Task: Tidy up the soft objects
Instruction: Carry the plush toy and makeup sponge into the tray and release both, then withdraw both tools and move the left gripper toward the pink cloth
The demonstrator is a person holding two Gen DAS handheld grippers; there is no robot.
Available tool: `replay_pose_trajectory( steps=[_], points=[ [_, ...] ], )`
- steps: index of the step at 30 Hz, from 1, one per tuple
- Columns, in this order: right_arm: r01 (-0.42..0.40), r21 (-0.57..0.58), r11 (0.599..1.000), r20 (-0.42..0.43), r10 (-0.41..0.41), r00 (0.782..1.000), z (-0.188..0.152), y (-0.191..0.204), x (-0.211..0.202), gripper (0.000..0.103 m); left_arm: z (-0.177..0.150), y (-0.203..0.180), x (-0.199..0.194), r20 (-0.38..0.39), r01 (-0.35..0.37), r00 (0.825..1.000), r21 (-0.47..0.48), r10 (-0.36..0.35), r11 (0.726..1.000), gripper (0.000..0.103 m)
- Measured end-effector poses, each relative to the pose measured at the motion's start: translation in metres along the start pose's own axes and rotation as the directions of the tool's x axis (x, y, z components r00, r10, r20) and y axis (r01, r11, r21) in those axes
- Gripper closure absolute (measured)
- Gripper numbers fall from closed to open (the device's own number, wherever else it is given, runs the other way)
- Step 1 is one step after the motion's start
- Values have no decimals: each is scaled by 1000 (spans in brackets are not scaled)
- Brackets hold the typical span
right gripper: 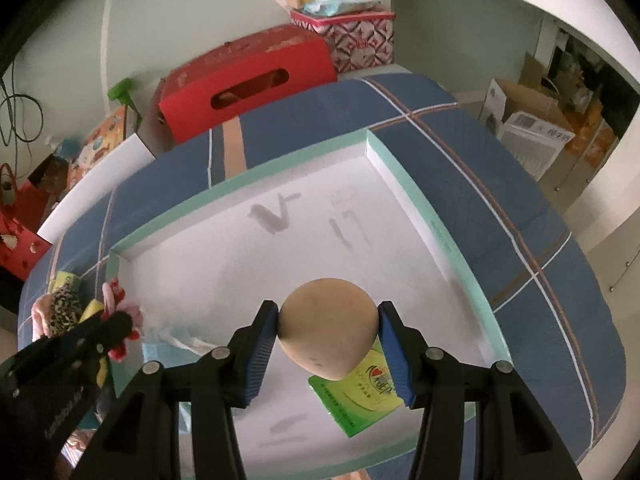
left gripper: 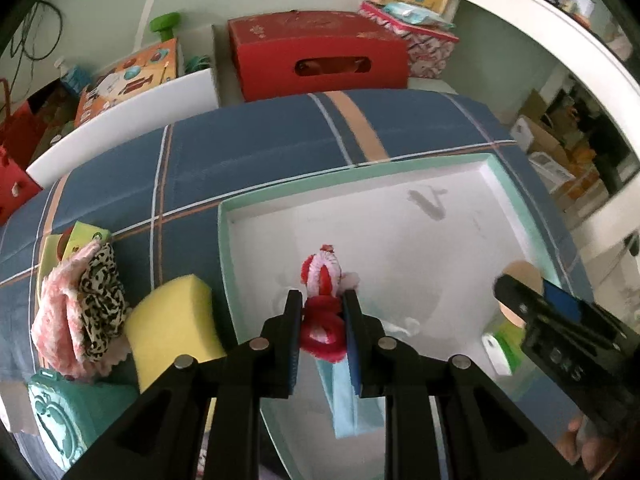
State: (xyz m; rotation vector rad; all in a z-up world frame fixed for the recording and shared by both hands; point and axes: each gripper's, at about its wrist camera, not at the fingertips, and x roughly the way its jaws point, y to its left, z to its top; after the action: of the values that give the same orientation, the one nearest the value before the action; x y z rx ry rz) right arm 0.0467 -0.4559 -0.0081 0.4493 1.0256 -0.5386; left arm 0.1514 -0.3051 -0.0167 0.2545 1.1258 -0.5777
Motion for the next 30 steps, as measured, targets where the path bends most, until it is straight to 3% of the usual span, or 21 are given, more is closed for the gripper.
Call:
replay_pose_trajectory(
  steps=[10,12,14,19,23,26,30],
  points=[
    [-45,-27,999,-4,45,999,2,8,0,44,2,16,2,-3,11,1000,-96,-11,995,80],
    [-38,-45,998,1,38,999,3,13,-3,34,2,18,-5,11,13,1000,-105,-12,994,67],
    [-10,-60,998,11,11,1000,3,16,-6,31,3,18,-11,24,-4,1000,-97,6,995,52],
    [7,-80,997,3,-7,1000,3,18,-8,17,6,21,-27,60,-89,994,-93,95,992,38],
    [44,-89,995,13,-43,999,4,16,-15,2,3,30,-40,89,-182,977,-119,193,976,16],
    [40,-92,995,11,-39,999,4,14,-20,0,-2,39,-45,77,-241,964,-140,253,960,11],
    [33,-105,994,12,-32,999,2,15,-26,0,-15,51,-56,91,-250,959,-163,267,954,7]
  ],
)
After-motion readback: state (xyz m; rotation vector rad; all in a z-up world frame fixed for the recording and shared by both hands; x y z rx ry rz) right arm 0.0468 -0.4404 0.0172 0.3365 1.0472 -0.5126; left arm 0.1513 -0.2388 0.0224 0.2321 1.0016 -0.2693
